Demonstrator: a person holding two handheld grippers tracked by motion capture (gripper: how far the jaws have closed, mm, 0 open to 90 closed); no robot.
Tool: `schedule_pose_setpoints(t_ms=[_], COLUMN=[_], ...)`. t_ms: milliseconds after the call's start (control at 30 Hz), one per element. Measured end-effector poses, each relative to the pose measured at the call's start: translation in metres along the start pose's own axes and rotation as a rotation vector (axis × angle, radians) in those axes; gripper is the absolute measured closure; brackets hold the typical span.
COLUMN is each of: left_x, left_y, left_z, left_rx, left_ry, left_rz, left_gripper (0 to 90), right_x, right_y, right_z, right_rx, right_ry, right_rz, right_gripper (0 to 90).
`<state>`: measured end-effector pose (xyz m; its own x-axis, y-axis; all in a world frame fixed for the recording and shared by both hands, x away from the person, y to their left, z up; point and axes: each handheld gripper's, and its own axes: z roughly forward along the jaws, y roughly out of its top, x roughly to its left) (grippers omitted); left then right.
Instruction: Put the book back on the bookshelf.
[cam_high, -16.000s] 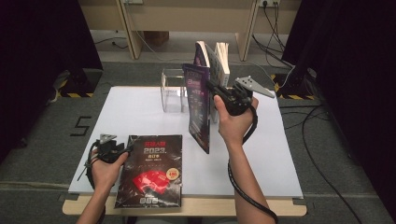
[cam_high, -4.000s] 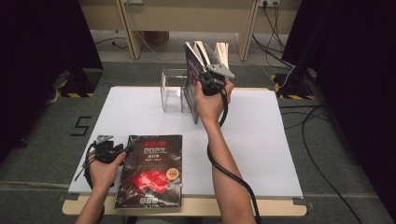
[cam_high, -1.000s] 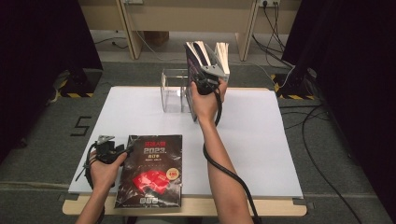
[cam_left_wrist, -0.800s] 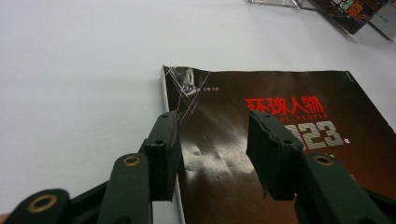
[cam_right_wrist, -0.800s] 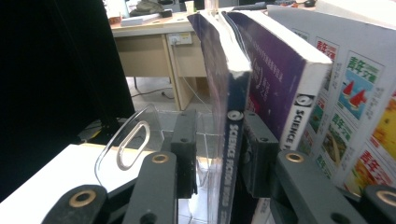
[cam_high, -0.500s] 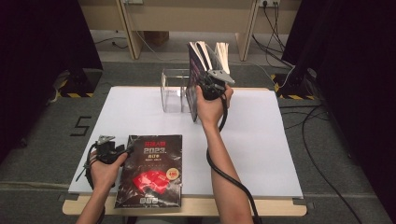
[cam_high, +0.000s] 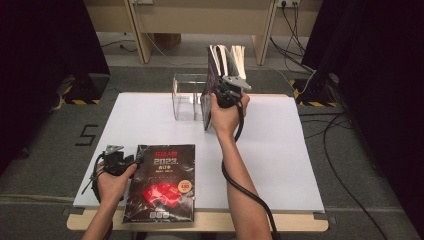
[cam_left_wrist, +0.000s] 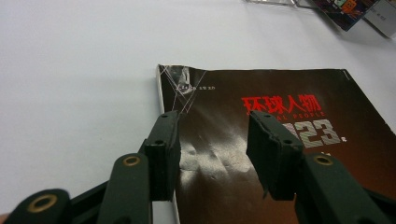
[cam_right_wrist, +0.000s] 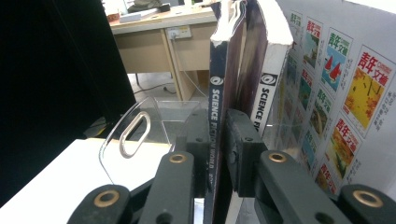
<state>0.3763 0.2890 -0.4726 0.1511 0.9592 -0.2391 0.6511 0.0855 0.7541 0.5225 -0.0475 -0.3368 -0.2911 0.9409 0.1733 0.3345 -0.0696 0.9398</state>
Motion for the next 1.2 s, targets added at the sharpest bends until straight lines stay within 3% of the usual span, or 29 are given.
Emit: schedule_pose_setpoints(t_ms=[433,833,1200], left_x=[0.0,0.0,0.0], left_y=[0.0,-0.001,0.0], left_z=[0.001,0.001,0.001], left_rx=[0.001,0.002,0.0], left_ry=[-0.001,-0.001,-0.003], left_rz=[0.0,0.0,-0.004], left_gripper=[53.5,53.5,53.5], right_x=[0.005,0.001,-0.002], right_y=[-0.007,-0.02,-0.008], right_z=[-0.003,-0.018,-0.01], right_rx=[-0.001,-0.011,-0.017], right_ry=[-0.007,-0.022,-0.046], right_rz=[-0.019,0.008,0.001], right_gripper=[76.5,69.1,65.5])
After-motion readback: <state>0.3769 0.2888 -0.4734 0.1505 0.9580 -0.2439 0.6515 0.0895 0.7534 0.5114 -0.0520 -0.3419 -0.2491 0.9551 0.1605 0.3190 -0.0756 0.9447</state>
